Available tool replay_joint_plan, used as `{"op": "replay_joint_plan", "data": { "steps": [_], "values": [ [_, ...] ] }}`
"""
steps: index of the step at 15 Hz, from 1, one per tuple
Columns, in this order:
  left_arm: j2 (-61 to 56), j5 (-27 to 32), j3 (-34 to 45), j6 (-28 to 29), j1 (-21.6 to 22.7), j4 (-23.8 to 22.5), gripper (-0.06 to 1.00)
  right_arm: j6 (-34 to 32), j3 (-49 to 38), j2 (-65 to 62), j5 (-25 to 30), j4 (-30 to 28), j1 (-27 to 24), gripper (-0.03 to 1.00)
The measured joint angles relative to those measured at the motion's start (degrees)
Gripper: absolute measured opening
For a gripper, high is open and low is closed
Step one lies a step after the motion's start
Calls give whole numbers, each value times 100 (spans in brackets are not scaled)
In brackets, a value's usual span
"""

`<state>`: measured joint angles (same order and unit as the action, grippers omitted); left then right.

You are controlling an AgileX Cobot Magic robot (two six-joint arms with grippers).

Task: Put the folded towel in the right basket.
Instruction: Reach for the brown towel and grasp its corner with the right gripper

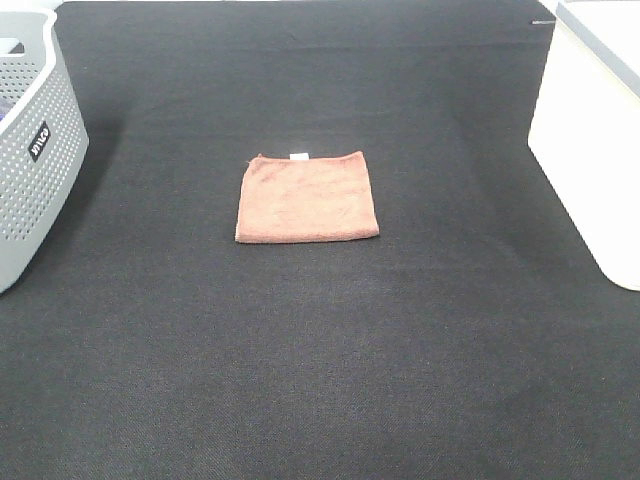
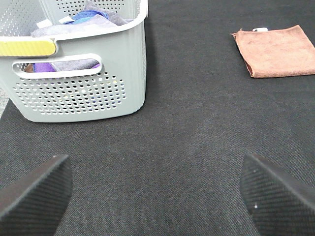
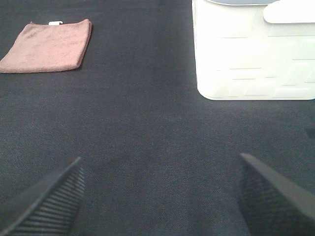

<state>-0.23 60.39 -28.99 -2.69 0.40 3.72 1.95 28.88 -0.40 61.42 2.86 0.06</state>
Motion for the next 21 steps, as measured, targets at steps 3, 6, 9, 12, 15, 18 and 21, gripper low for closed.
{"op": "replay_joint_plan", "data": {
  "steps": [3, 6, 9, 12, 15, 18, 21],
  "values": [
    [0, 0, 0, 0, 0, 0, 87, 0, 0, 0, 0, 0, 0, 78],
    [0, 0, 0, 0, 0, 0, 87, 0, 0, 0, 0, 0, 0, 78],
    [0, 0, 0, 0, 0, 0, 87, 0, 0, 0, 0, 0, 0, 78],
    [0, 0, 0, 0, 0, 0, 87, 0, 0, 0, 0, 0, 0, 78],
    [0, 0, 0, 0, 0, 0, 87, 0, 0, 0, 0, 0, 0, 78],
    [0, 0, 0, 0, 0, 0, 87, 0, 0, 0, 0, 0, 0, 78],
    [0, 0, 0, 0, 0, 0, 87, 0, 0, 0, 0, 0, 0, 78]
  ]
}}
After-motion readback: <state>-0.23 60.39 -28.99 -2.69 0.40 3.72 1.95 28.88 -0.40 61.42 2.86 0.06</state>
